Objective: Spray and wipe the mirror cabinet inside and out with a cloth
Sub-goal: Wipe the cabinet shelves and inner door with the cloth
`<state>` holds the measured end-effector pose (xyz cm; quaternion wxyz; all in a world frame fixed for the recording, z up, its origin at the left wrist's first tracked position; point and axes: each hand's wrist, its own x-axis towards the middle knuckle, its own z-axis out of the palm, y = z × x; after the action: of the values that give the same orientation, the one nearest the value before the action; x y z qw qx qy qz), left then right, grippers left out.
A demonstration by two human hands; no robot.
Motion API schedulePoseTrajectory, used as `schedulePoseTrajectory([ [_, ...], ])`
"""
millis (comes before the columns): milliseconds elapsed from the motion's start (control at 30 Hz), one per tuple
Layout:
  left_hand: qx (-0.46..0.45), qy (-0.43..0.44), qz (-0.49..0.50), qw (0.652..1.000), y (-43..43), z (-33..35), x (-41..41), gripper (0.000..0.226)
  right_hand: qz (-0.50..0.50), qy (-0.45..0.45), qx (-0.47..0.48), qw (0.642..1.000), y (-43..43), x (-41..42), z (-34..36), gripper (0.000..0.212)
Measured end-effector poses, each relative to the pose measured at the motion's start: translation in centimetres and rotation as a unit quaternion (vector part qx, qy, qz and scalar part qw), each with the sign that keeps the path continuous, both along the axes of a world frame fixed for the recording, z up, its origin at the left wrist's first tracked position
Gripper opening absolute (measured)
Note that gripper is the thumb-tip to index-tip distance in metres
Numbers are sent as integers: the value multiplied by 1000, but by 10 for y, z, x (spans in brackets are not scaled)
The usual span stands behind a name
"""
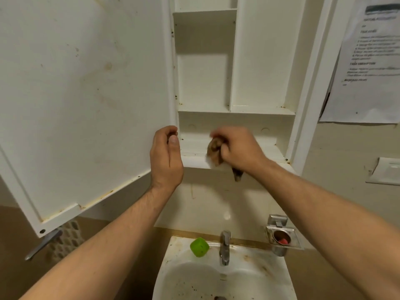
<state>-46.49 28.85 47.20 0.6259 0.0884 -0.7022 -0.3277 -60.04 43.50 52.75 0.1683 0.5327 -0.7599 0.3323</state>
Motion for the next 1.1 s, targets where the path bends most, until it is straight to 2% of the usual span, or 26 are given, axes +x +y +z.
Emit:
schedulePoseTrajectory([
  [67,-19,-2,8,1000,0,0,-1,36,-53,-63,-49,995,-11,-8,3,53],
  [133,-30,-7,14,999,1,1,-5,37,-37,-71,8,997,-32,6,-10,54],
  [200,-33,-6,6,999,1,1,-10,38,-3,-12,44,999,-57,34,-36,39],
  [267,-36,-17,3,999,2,0,-13,39,18,26,3,999,-71,59,-54,23],
  [333,-41,-24,-5,999,2,0,-15,38,50,35,-28,998,-68,65,-64,32],
  [400,-46,-18,-4,999,2,-1,-15,37,64,91,22,993,-59,55,-65,49],
  [500,-54,-32,-5,998,3,0,-17,36,-10,238,117,964,-49,44,-57,46],
  [633,-87,-50,-6,995,4,-2,-20,36,-95,305,183,930,-25,40,-41,47],
  [767,-107,-74,-17,991,6,-4,-27,39,-158,340,245,894,36,18,-30,52],
  [867,-135,-163,-30,977,17,-11,-34,39,-240,363,322,841,101,0,-24,46],
  [933,-184,-233,-26,955,30,-17,-40,44,-290,381,363,799,134,-3,-18,42],
  [967,-214,-257,-23,942,38,-20,-43,46,-307,374,375,791,142,-2,-17,40],
  [1000,-240,-271,-19,932,47,-22,-45,47,-318,355,373,796,139,-1,-17,38],
  [1100,-292,-270,-24,917,72,-27,-49,51,-356,251,313,844,109,13,-19,34],
])
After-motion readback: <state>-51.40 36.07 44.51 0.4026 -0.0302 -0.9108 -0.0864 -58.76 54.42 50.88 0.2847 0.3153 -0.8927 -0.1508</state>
